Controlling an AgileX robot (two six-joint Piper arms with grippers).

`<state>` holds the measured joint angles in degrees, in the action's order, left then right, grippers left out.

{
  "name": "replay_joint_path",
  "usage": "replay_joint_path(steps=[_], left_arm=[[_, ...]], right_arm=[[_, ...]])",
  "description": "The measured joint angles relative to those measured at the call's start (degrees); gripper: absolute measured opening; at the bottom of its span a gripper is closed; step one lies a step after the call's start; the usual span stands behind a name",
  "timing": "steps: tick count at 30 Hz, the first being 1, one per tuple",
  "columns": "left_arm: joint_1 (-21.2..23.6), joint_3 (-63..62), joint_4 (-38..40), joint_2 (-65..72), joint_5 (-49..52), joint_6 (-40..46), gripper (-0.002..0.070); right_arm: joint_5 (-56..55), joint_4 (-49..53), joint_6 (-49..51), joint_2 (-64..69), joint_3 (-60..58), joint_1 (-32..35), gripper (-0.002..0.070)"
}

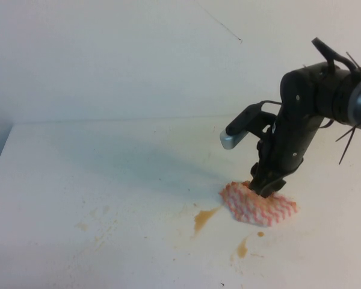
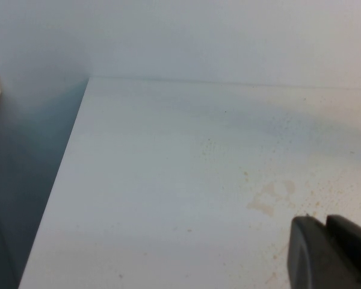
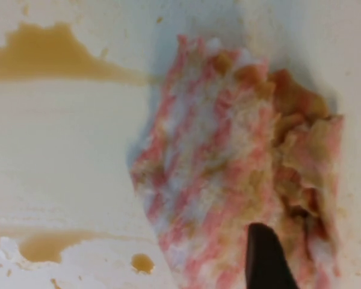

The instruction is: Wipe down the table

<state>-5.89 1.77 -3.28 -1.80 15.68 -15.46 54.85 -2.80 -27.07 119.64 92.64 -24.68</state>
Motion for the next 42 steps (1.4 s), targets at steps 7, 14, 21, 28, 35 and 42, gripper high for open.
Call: replay_joint_path(steps=[7,14,21,28,35,42], left_arm=[[-0.1,0.0,0.0,0.0,0.0,0.0,0.0000],[-0.1,0.0,0.0,0.0,0.0,0.0,0.0000],[-0.1,0.0,0.0,0.0,0.0,0.0,0.0000],[-0.1,0.0,0.0,0.0,0.0,0.0,0.0000],[-0.1,0.0,0.0,0.0,0.0,0.0,0.0000],[-0.1,0.0,0.0,0.0,0.0,0.0,0.0000]], right_arm=[[-7.5,-1.8,0.0,0.1,-8.4,-0.1,0.0347],[-7.7,-12.0,-7.4,1.7,-8.7,-0.1,0.0218],[-4.5,-16.3,-12.6,3.7,-7.7,-3.2,0.0082],[-3.3,-17.1,-12.4,4.3,-5.9,-10.9,0.0029],[-2.2,-19.0,-6.5,6.7,1.5,-12.6,0.0027],[-3.5,-25.6,-3.8,6.9,8.4,-12.8,0.0026]])
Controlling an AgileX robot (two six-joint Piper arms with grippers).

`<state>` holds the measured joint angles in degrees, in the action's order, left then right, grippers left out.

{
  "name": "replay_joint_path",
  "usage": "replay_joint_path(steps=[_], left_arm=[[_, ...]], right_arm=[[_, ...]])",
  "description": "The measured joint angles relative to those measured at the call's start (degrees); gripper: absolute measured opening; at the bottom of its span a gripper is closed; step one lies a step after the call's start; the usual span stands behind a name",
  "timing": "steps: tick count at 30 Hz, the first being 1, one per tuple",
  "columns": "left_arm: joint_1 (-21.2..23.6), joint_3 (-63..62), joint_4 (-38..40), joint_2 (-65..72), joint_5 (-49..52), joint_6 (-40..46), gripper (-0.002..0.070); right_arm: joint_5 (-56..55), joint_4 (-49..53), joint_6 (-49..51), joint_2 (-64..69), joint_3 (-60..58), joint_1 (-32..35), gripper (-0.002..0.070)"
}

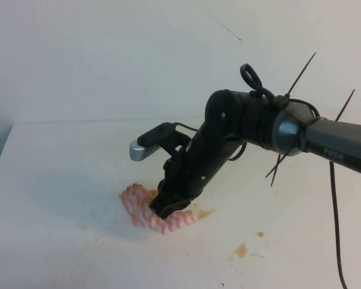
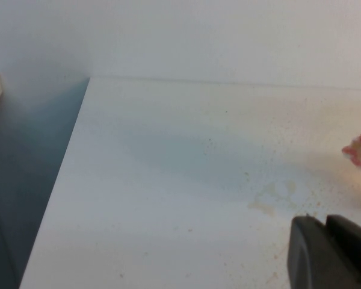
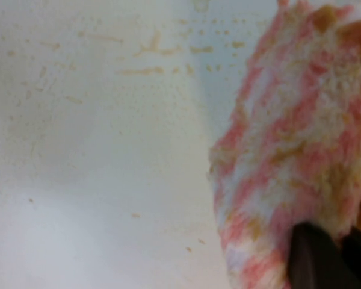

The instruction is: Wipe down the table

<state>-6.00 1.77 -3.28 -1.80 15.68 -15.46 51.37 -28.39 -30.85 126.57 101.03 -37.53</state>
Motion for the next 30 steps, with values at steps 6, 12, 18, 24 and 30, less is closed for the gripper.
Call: replay_joint_path(steps=[6,12,18,24,30], left_arm=[[0.0,0.0,0.0,0.0,0.0,0.0,0.0000],[0.0,0.0,0.0,0.0,0.0,0.0,0.0000],[0.0,0.0,0.0,0.0,0.0,0.0,0.0000],[0.0,0.0,0.0,0.0,0.0,0.0,0.0000],[0.0,0.0,0.0,0.0,0.0,0.0,0.0000]], right_arm=[[-0.5,-1.1,0.4,2.0,0.0,-1.6,0.0025],[-0.9,3.4,5.6,5.8,0.3,-1.8,0.0024],[-0.6,6.1,9.8,5.7,0.6,0.7,0.0023],[2.7,8.9,10.7,4.8,0.5,8.9,0.0022],[3.4,12.0,10.6,1.2,-5.1,15.1,0.0022]])
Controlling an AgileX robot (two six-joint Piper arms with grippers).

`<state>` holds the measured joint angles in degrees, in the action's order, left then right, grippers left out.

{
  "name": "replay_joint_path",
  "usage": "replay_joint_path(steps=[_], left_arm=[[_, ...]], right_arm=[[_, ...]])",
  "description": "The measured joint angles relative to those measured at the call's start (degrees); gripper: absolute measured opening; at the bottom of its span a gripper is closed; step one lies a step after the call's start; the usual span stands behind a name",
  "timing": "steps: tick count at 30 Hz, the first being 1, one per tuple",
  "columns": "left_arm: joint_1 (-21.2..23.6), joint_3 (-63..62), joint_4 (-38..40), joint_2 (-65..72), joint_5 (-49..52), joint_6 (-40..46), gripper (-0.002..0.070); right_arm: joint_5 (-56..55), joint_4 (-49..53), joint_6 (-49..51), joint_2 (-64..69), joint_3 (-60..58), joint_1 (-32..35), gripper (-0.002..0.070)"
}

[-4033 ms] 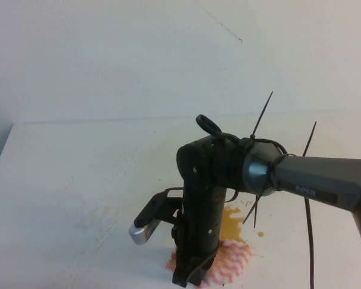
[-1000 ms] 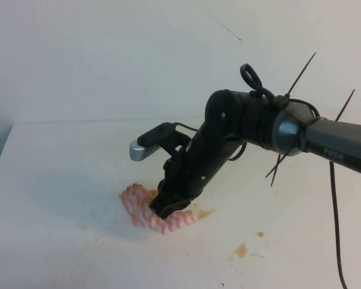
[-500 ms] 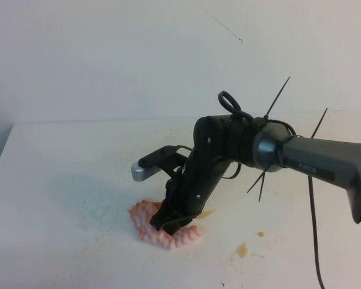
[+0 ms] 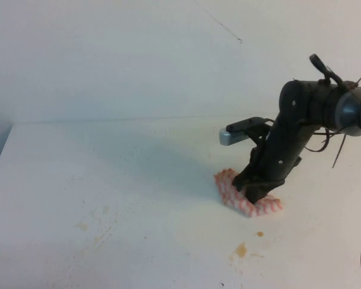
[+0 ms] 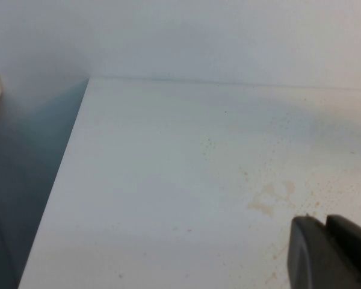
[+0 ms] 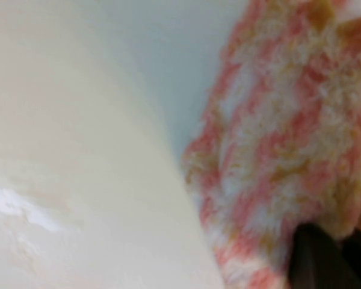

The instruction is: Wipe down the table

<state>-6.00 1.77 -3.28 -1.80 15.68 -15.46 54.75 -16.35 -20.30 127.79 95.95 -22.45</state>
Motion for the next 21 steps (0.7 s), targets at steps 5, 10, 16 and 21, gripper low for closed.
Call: replay_joint_path(steps=[5,10,16,21], left_arm=[[0.0,0.0,0.0,0.0,0.0,0.0,0.0000],[0.0,0.0,0.0,0.0,0.0,0.0,0.0000],[0.0,0.0,0.0,0.0,0.0,0.0,0.0000],[0.0,0.0,0.0,0.0,0.0,0.0,0.0000]], right_arm=[[-5.5,-0.8,-4.1,-7.9,-11.3,0.6,0.0022],[-12.0,-9.9,-12.3,-18.5,-25.9,-1.9,0.0022],[-18.9,-19.5,-18.6,-23.6,-39.4,-7.1,0.0022],[-23.9,-22.1,-20.5,-23.6,-44.6,-10.1,0.0022]])
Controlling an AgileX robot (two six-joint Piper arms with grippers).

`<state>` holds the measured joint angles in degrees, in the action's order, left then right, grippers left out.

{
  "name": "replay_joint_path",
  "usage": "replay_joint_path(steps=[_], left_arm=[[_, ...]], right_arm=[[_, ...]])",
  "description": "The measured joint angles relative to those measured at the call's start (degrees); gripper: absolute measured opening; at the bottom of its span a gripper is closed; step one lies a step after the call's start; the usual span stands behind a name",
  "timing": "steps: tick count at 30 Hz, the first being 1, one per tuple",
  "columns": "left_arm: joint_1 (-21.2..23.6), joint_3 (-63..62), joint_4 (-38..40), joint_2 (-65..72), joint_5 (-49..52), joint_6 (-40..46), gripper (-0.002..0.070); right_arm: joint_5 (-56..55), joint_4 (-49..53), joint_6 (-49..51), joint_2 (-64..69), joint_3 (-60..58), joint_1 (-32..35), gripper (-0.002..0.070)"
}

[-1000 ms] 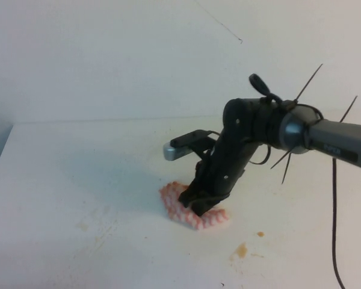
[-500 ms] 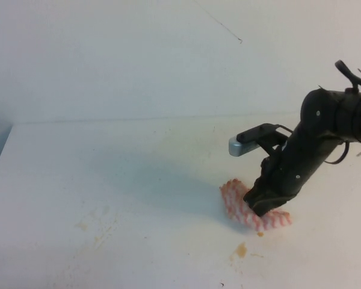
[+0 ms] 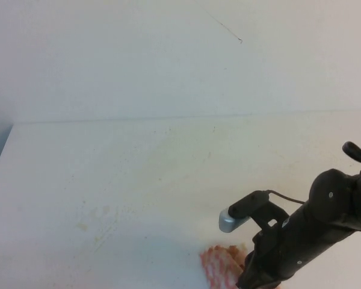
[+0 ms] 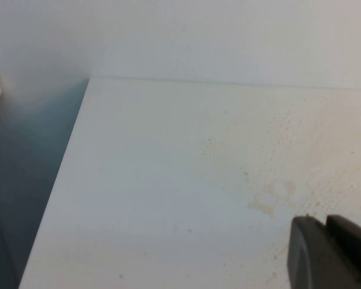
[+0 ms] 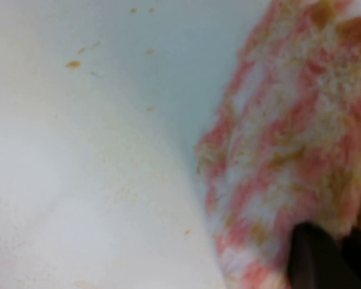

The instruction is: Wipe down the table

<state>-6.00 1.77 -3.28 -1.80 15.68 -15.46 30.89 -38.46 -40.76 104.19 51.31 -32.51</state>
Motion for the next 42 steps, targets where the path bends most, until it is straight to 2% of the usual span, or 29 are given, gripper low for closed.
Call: replay_joint_path(steps=[7,12,17,21,32,34,36,40,42], left_arm=[[0.0,0.0,0.0,0.0,0.0,0.0,0.0000],[0.0,0.0,0.0,0.0,0.0,0.0,0.0000],[0.0,0.0,0.0,0.0,0.0,0.0,0.0000],[0.0,0.0,0.0,0.0,0.0,0.0,0.0000],[0.0,0.0,0.0,0.0,0.0,0.0,0.0000],[0.0,0.0,0.0,0.0,0.0,0.0,0.0000],[0.0,0.0,0.0,0.0,0.0,0.0,0.0000],[0.0,0.0,0.0,0.0,0.0,0.0,0.0000],[0.0,0.0,0.0,0.0,0.0,0.0,0.0000]], right_arm=[[-5.1,-0.9,-0.4,0.2,-0.4,4.3,0.0022],[-5.9,-1.0,-0.1,0.2,0.3,13.3,0.0022],[-1.6,0.0,1.5,0.3,4.0,23.8,0.0022],[1.7,0.6,1.6,0.3,7.5,29.3,0.0022],[4.9,0.6,0.6,0.3,12.5,31.0,0.0027],[5.5,0.6,0.1,0.3,12.5,31.0,0.0053],[6.2,0.6,-0.9,0.3,12.6,31.0,0.0111],[8.7,-0.9,-3.2,0.3,12.9,31.0,0.0277],[10.5,-2.7,-5.0,0.3,13.1,31.0,0.0310]])
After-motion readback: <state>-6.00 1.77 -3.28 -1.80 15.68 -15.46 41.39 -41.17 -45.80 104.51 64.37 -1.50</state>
